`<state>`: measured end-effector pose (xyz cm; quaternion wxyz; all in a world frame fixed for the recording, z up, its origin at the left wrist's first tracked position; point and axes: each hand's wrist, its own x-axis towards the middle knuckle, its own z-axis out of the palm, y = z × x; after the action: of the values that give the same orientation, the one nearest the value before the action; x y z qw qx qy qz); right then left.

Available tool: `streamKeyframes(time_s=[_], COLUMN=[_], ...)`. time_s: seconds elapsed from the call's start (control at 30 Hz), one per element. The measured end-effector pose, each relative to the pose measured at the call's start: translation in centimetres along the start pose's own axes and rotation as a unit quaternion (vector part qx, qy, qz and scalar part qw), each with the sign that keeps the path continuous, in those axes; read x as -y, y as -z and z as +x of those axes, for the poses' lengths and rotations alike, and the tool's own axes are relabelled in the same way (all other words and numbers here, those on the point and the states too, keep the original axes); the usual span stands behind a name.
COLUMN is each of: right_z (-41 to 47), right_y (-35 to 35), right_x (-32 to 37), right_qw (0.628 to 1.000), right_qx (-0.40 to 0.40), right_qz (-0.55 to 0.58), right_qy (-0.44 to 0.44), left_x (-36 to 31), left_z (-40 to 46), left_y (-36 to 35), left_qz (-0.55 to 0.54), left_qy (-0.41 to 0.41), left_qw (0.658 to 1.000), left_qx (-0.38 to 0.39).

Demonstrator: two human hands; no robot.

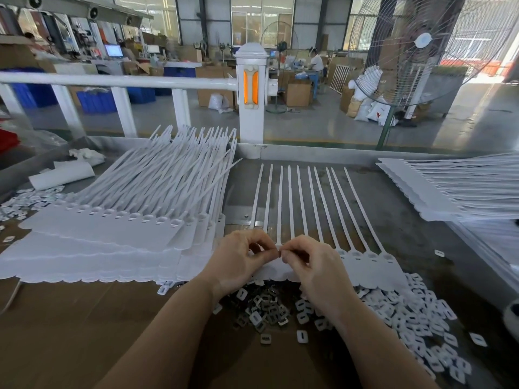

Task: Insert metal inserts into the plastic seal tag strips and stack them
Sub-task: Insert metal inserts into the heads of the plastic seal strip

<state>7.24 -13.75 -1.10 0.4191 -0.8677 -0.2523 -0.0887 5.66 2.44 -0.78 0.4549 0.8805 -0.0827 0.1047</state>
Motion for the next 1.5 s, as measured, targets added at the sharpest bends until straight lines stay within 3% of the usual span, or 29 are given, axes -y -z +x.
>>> streamKeyframes(time_s=[0.23,0.53,0.8,1.5], right_z=[0.1,0.1,0.1,-0.1], right_y=[0.5,0.8,0.7,0.6], right_x=[-0.5,-1.0,-1.2,-1.0], right_qw=[0.995,0.994,0.995,0.995], right_qx=[-0.094,-0.097,-0.086,-0.073], right_qz=[-0.023,-0.048,-0.057,-0.073], right_qy=[0.002,0.009,0.003,0.007], left_x=[-0.5,-0.4,-1.2,-0.9], left_z=[1.4,3.7,5.0,4.0], left_y=[1.1,1.6,1.9,2.4], left_qz=[-0.011,0.217,0.304,0.245], left_qy=[0.088,0.097,0.087,0.08], left_qw=[0.994,0.966,0.936,0.96], left_qx=[-0.058,0.105,0.157,0.108])
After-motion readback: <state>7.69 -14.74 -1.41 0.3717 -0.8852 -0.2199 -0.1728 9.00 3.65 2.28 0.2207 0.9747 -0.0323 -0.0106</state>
